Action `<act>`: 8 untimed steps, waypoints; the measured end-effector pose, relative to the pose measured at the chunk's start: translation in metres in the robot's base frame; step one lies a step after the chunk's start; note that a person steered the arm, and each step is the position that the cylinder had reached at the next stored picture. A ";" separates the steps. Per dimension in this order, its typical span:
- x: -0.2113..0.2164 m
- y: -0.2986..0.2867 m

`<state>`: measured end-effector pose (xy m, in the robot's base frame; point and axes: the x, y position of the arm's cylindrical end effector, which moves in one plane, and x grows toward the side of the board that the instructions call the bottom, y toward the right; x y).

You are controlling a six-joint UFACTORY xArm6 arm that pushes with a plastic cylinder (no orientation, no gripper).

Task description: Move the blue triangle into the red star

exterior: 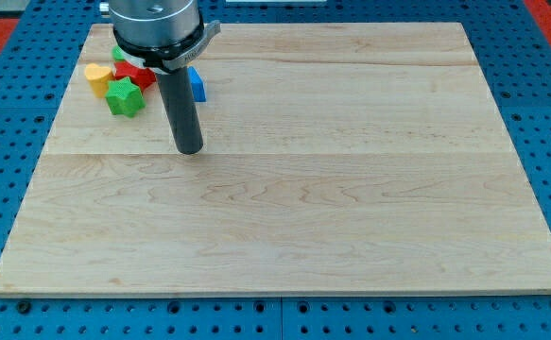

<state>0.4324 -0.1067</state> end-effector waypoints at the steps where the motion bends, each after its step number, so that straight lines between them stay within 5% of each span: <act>1: 0.000 0.027; 4: -0.013 0.079; 6: -0.089 0.064; 8: -0.120 0.067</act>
<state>0.3121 -0.0400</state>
